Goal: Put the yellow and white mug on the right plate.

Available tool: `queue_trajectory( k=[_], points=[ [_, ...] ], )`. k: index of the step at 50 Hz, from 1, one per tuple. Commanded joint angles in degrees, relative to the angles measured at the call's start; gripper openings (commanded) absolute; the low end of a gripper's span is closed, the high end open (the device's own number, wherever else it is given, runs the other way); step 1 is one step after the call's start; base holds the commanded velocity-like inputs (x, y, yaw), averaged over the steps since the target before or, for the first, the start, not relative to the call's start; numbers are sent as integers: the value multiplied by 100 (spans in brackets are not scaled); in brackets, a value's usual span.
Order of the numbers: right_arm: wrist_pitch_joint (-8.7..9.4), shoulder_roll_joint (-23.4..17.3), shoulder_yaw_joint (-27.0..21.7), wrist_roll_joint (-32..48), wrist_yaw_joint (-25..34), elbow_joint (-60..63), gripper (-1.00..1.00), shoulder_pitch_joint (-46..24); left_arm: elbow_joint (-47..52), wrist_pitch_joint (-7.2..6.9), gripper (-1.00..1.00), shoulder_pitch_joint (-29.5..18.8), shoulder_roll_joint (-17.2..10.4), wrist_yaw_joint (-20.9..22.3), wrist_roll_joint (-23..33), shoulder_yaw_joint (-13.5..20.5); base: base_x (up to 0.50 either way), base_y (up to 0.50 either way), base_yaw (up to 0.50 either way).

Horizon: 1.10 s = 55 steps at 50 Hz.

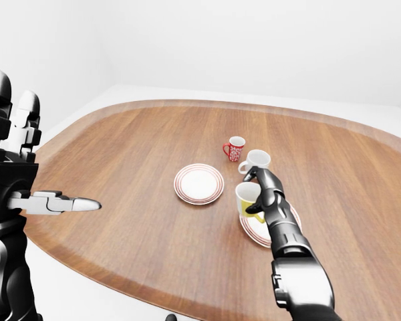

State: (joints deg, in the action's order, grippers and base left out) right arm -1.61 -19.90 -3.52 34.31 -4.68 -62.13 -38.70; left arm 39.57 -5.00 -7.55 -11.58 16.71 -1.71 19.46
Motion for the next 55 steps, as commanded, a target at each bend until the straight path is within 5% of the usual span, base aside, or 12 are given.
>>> queue_trajectory(
  k=[1,12,31,55],
  points=[
    [-168,-254,-63,-188,-110,-402,-100,-204,-2,0,100,6,1,0,6,2,0,0,0],
    [-339,-504,-111,-281,-197,-776,-100,-325,26,0,100,19,10,16,30,-12,0,0,0],
    [-339,-813,-273,-555,-314,-1118,-100,-377,13,0,100,86,65,36,107,-80,0,0,0],
    [-339,-701,-275,-522,-563,-1364,-100,-416,-45,0,100,98,85,48,147,-111,0,0,0]
  ],
)
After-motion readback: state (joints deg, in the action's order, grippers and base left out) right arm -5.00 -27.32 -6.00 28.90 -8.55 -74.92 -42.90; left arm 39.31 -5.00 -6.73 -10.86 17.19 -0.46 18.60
